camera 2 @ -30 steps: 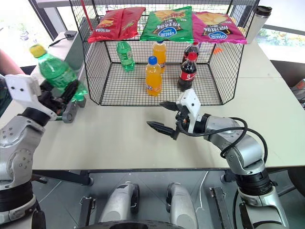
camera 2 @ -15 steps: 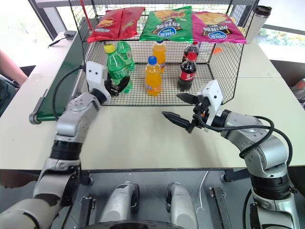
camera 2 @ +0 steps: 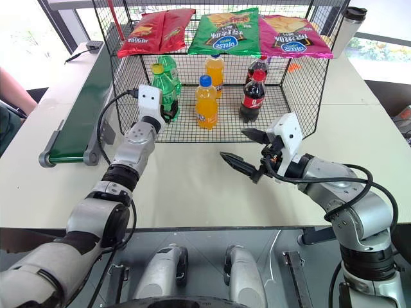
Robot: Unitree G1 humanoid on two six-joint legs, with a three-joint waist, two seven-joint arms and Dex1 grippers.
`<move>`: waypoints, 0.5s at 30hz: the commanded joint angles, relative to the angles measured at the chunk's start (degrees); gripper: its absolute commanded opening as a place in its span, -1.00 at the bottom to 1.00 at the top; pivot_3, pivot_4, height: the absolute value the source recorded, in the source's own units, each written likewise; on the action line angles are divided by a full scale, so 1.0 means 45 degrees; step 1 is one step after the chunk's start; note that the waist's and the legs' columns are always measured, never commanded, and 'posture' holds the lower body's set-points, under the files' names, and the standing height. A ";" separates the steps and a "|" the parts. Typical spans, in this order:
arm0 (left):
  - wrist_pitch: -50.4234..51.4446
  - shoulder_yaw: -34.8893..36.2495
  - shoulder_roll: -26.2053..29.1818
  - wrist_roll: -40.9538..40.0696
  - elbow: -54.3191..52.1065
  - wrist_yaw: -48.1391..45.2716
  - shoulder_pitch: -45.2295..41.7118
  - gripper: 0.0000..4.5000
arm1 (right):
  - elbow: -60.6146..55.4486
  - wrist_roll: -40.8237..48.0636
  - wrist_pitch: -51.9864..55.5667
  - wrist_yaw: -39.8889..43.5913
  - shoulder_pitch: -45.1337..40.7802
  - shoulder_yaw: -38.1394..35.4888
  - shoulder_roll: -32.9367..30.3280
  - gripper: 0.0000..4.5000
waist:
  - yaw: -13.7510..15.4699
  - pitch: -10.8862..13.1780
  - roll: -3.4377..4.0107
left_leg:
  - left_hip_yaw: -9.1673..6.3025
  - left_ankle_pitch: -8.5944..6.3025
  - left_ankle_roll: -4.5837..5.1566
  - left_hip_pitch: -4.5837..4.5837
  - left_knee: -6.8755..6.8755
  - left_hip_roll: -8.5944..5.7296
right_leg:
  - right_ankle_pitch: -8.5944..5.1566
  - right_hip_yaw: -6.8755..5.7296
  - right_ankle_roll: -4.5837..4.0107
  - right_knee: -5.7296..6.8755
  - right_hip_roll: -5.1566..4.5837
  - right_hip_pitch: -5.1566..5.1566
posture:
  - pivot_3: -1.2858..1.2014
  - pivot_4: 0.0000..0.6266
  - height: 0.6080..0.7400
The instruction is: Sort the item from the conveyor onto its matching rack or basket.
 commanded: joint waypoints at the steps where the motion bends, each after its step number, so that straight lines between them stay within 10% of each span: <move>1: -0.0919 0.0117 -0.0068 0.0291 -0.0102 0.0420 -0.0640 0.72 | -0.0444 0.0201 -0.0123 -0.0116 -0.0128 -0.0274 -0.0041 1.00 | 0.0007 0.0000 -0.0001 | 0.0000 0.0000 0.0000 0.0000 0.0000 0.0000 | 0.0000 0.0000 0.0001 0.0001 0.0000 0.0000 | 0.03 -0.52 1.00; 3: -0.0954 0.0170 -0.0113 0.0329 0.0001 0.0612 -0.0592 0.97 | -0.0356 0.0202 -0.0138 -0.0103 -0.0222 -0.0239 -0.0080 1.00 | 0.0007 0.0000 0.0000 | -0.0001 0.0000 0.0000 0.0002 0.0002 0.0001 | 0.0001 0.0000 0.0002 0.0003 0.0000 0.0003 | 0.03 -0.52 1.00; 15: 0.0692 0.0265 0.0050 -0.0011 -0.2482 0.0191 0.0418 0.97 | -0.0240 0.0168 -0.0167 -0.0029 -0.0349 -0.0068 -0.0053 1.00 | -0.0005 -0.0002 0.0000 | -0.0002 0.0000 0.0000 0.0009 0.0004 0.0002 | 0.0006 0.0001 0.0000 0.0007 -0.0001 0.0010 | 0.03 -0.52 1.00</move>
